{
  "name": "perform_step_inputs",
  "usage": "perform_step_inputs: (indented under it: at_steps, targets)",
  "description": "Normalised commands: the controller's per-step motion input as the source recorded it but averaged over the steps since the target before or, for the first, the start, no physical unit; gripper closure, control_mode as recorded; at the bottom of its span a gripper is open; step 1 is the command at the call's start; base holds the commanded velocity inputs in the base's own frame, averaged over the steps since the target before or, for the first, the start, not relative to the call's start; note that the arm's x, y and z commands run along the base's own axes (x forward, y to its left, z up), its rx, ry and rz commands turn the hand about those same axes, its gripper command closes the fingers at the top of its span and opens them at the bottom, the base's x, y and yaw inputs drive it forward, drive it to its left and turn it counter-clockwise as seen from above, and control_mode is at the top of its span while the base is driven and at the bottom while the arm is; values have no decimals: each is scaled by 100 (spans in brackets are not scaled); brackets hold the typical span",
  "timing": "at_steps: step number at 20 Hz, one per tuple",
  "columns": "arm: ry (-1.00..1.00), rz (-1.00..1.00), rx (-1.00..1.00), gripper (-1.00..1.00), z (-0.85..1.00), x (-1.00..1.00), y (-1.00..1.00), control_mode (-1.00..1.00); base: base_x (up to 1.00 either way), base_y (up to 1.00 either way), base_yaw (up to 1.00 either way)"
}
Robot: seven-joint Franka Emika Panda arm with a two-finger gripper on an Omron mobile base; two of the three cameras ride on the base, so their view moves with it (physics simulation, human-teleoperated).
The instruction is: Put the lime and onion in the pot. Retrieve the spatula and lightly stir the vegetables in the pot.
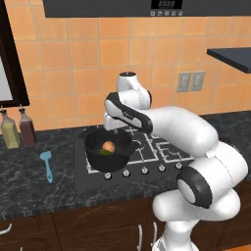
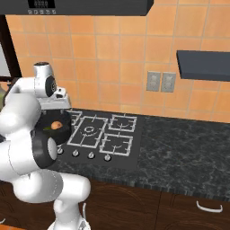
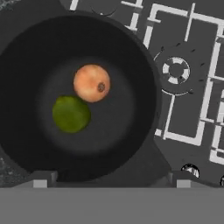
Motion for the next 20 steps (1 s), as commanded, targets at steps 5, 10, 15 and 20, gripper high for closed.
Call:
perform_step_inputs:
  at_steps: [5, 10, 15, 20]
  targets:
    - [6, -39, 0, -100, 24, -62, -100, -100, 0, 0, 0]
    - [-7, -25, 3, -100, 5, -70, -80, -100, 0, 0, 0]
    - [-5, 1, 0, -100, 1, -17, -1, -100, 0, 0, 0]
    - [-28, 14, 0, -100, 20, -91, -19, -100, 0, 0, 0]
